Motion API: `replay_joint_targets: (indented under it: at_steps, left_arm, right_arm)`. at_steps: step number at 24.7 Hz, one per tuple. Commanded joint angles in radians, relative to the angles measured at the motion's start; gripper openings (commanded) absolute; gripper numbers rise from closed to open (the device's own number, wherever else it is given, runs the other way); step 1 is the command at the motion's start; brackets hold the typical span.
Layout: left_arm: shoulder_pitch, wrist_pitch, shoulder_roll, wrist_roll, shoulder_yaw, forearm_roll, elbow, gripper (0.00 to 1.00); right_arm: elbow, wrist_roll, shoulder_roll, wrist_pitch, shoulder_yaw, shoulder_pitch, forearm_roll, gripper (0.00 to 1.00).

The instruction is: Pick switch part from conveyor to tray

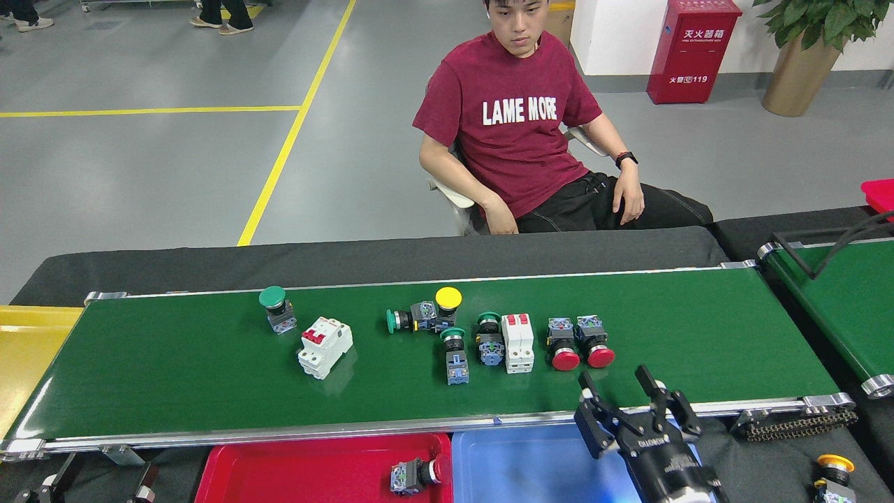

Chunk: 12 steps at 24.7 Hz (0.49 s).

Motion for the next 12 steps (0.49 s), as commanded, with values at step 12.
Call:
replay_joint_targets:
  at_steps: [12]
  left_arm:
    - [-0.399, -0.005, 0.02, -0.132, -0.223, -0.079, 0.266, 1.0]
  right_arm:
    - [0.182, 0.082, 0.14, 0.029, 0.26, -0.257, 0.1, 0.9]
